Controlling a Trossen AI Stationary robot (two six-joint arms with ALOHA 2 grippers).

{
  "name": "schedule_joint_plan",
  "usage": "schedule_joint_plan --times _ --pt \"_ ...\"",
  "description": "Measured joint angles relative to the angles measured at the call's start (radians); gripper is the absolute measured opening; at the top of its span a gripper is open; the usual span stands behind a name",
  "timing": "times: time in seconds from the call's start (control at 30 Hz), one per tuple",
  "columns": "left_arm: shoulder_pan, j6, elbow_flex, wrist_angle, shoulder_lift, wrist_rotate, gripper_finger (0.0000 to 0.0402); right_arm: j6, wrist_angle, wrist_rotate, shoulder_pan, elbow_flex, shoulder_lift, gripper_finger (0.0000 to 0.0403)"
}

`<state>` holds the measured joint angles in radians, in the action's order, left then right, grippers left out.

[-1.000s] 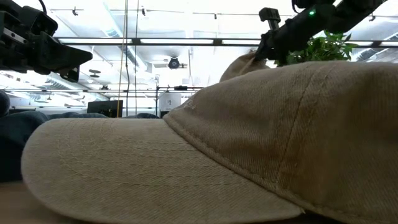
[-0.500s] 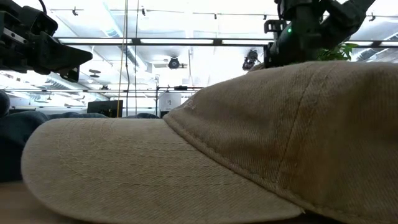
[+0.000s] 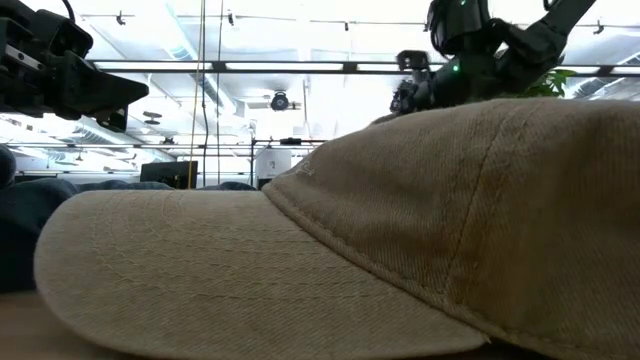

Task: Pick & Place hat
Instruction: Put the bottom right brown cap into the pink bin

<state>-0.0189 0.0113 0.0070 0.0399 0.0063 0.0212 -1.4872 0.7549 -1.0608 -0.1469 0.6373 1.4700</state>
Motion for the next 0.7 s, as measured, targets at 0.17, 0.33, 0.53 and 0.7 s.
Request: schedule_joint_plan --times 0.17,0.33,0.53,0.7 --pt "0.000 0.000 0.000 0.000 0.000 0.000 0.0003 0.137 0.011 0.236 -0.091 0.000 0.000 0.0000" --pt "0.000 0.000 0.000 0.000 0.000 0.000 0.0003 0.117 -0.052 0.279 -0.143 0.000 0.000 0.0000" --pt "0.000 0.000 0.000 0.000 0.000 0.000 0.0003 0.044 -0.261 0.384 -0.208 0.000 -0.001 0.0000" --pt "0.000 0.000 0.000 0.000 0.000 0.000 0.0003 0.134 -0.283 0.459 -0.255 -0.001 -0.001 0.0000"
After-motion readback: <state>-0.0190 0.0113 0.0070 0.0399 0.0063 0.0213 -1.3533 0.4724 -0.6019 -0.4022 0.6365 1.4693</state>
